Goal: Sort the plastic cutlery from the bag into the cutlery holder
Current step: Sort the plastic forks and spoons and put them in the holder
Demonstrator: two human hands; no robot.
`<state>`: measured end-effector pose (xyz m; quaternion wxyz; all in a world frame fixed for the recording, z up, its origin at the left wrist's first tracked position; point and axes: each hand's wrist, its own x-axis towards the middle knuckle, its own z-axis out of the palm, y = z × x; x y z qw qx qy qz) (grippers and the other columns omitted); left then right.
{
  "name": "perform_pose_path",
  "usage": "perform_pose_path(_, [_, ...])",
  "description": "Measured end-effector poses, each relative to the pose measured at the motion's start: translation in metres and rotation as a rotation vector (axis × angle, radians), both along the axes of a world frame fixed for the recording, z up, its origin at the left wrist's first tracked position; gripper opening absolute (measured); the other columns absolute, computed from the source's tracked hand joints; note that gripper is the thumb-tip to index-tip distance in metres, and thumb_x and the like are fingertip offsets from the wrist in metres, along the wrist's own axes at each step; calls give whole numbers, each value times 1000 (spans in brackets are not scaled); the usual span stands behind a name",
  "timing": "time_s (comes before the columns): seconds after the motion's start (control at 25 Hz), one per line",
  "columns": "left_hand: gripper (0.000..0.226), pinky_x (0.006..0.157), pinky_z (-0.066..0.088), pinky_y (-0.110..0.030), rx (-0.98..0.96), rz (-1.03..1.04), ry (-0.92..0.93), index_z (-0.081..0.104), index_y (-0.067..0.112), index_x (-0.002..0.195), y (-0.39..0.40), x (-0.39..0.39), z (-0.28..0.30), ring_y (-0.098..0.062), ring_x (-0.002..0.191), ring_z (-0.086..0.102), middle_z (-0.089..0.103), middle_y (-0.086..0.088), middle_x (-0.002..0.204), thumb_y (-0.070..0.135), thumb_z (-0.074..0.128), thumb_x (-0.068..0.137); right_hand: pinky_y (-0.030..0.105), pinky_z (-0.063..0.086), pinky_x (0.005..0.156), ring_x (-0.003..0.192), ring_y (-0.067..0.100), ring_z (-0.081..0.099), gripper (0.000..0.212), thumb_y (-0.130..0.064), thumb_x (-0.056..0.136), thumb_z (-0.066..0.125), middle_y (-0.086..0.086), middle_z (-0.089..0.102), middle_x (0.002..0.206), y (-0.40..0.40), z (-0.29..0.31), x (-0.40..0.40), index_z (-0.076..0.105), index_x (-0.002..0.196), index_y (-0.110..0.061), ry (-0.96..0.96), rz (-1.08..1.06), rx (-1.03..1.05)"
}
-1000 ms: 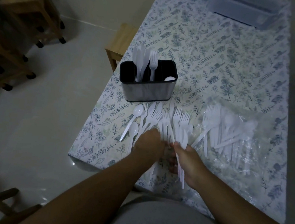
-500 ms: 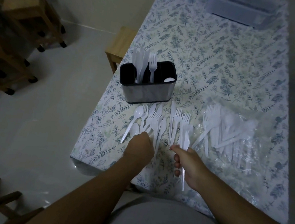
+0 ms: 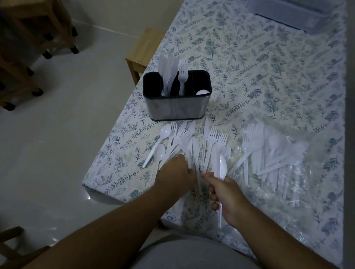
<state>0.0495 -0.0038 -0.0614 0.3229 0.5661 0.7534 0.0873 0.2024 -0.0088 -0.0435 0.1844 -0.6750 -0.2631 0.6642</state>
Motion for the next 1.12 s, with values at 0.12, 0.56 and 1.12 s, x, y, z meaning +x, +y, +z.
perform_pose_path(0.12, [15,67,56,-33,-13,87,-10,54,11,99,-4,-8,2,-20,79,65,62,-2,86,26,51,96,24,30,45,54,14,36,10,-27,96,65,0,44,66,1,0,4,62,91,-20,14,-17,-1])
perform_pose_path(0.56, [39,79,53,-36,-24,-123,212,50,8,117,6,6,14,-26,100,63,59,-9,110,33,62,90,28,42,52,64,18,53,18,-19,101,52,7,56,77,8,5,0,66,111,-13,82,-106,-11])
perform_pose_path(1.12, [26,56,40,-25,-98,-131,140,48,11,72,4,-3,21,-14,63,49,44,3,65,26,56,92,32,43,56,64,17,51,16,-21,97,63,6,56,79,6,-5,-2,64,105,-7,109,-53,12])
